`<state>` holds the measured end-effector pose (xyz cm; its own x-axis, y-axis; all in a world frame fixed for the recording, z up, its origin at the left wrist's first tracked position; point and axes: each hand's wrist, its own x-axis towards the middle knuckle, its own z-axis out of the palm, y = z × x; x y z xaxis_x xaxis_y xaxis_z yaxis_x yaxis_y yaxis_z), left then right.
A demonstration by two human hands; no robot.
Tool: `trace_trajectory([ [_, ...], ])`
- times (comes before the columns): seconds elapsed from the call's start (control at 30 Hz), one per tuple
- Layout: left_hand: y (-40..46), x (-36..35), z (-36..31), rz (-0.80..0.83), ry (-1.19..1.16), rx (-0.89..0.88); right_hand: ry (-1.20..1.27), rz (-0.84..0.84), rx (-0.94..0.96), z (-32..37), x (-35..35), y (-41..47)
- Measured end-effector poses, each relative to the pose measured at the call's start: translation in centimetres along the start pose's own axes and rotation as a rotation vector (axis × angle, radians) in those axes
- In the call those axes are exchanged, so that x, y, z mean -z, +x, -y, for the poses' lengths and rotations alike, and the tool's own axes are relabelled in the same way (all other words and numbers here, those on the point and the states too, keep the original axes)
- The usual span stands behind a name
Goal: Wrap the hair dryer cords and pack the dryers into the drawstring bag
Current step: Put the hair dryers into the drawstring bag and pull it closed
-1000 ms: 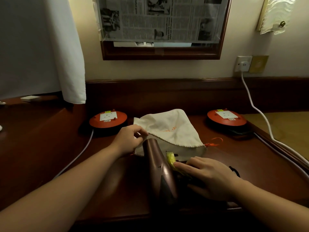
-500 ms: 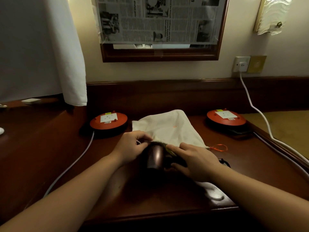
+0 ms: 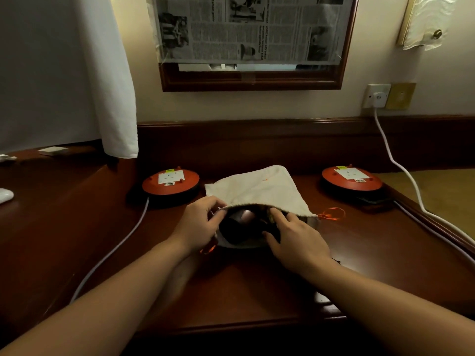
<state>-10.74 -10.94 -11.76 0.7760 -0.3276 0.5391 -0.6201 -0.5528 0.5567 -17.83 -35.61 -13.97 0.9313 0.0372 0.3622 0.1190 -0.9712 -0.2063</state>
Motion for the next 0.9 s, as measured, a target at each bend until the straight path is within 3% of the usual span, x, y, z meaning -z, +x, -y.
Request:
trace_trajectory([
  [0.2,0.5,-0.6,-1.4,0.142,0.021,-0.057,-0.047,0.068,0.069,1.2,-0.5,0.0],
  [0.43,0.2,-1.5,-1.5,0.091,0.036,0.021,-0.015,0.061,0.166,-0.3,-1.1,0.2],
  [0.63,0.1,-1.8,-1.9,0.102,0.125,-0.050,-0.168,-0.085,0.317,-2.6,0.0,-0.6],
  [0.7,0.0,-1.8,-1.8,0.104,0.128,-0.057,-0.136,-0.024,0.324,-4.3,0.9,-0.9],
  [0.9,-0.2,-1.7,-0.6,0.106,0.165,-0.103,-0.060,0.378,0.187,-9.1,3.6,0.1],
])
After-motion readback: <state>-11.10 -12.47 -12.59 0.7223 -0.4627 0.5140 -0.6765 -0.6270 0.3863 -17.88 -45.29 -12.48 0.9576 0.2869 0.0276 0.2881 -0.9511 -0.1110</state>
